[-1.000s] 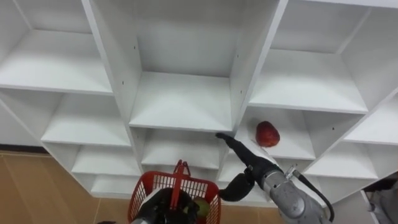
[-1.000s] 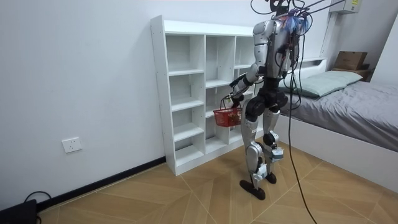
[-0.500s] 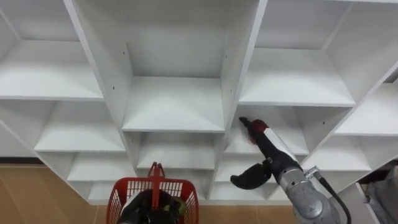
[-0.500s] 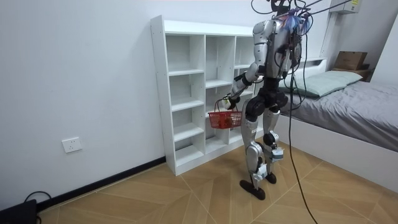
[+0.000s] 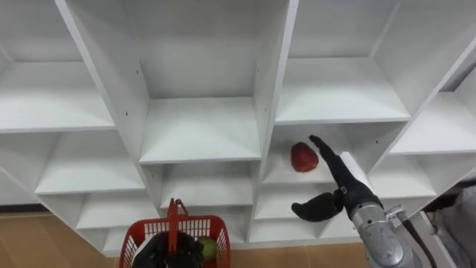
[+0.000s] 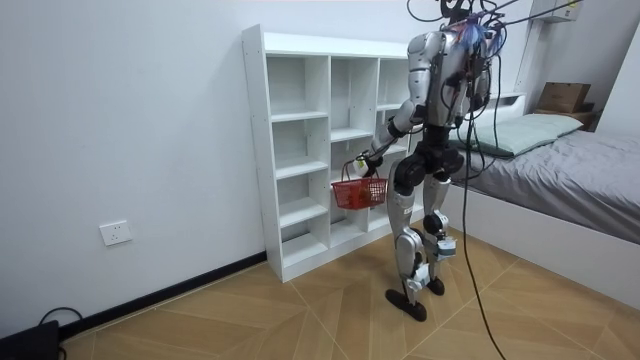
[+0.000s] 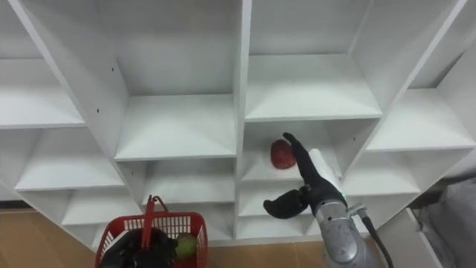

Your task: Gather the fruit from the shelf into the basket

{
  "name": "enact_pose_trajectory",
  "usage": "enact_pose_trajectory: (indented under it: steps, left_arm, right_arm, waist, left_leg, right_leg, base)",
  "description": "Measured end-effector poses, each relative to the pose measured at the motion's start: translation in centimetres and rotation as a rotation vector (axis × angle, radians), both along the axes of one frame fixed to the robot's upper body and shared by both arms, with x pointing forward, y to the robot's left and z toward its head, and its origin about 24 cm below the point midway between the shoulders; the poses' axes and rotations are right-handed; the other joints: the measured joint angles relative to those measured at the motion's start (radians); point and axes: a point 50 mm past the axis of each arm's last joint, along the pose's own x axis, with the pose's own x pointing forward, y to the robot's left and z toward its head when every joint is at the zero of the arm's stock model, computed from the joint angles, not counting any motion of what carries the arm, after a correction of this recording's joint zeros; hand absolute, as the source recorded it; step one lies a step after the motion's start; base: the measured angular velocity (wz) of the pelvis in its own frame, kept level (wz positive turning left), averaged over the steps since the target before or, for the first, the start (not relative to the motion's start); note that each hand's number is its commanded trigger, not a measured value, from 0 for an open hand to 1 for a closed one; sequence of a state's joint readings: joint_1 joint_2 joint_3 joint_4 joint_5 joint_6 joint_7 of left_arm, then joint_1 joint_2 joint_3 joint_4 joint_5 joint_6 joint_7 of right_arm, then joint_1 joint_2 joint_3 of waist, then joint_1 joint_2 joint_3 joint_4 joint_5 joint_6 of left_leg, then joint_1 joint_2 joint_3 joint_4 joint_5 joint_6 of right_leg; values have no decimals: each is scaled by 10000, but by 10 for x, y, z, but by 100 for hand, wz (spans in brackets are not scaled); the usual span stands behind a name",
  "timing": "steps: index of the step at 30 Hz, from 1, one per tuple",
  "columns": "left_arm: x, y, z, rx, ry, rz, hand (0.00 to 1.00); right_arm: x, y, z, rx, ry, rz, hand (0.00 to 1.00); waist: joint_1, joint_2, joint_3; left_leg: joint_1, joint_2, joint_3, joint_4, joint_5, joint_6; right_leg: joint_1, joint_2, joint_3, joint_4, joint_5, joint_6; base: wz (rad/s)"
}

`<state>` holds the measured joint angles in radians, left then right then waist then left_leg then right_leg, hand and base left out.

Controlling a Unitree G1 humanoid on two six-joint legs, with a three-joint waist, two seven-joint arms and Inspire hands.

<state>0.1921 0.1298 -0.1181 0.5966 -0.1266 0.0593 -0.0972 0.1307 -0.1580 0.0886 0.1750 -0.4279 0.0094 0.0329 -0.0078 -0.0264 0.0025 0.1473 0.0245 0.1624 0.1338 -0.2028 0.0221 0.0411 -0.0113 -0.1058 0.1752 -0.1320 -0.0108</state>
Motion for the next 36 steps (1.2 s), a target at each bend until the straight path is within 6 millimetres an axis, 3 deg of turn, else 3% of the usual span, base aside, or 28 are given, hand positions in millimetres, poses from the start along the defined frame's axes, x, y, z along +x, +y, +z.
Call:
enact_pose_trajectory:
  steps: [7,16,23,28,36]
  left_arm:
    - [-6,1,-5,80,328,92,100]
    - [-6,1,-5,69,299,104,100]
    - [-13,3,-11,169,599,247,100]
    - [-20,5,-16,317,970,321,100]
    - [-13,5,-15,491,803,386,100]
  right_arm:
    - [0,-2,0,-96,-131,-212,0]
    - [0,-6,2,38,-547,-905,0]
    - [2,-8,5,231,-909,-1445,0]
    - [4,-10,-3,164,-803,-1667,0]
    - [19,-10,-10,488,-758,-2252,0]
  waist:
    - [-168,-90,52]
    - [-134,-84,57]
    - [-51,-26,64]
    - [174,65,17]
    - [350,95,9]
  left_leg:
    - [51,6,22,-38,-13,-15]
    - [74,39,272,-40,-28,-28]
    - [149,48,318,-57,-32,-34]
    - [-14,93,284,-53,-75,-44]
    - [-846,40,225,259,-68,-41]
  right_leg:
    - [98,121,114,-23,7,5]
    - [77,132,231,-54,4,6]
    - [52,162,239,-48,4,4]
    - [-68,155,178,-1,44,-31]
    - [-777,84,77,181,57,-51]
  base:
    - [-2]
    - [-6]
    - [0]
    - [-3]
    - [4]
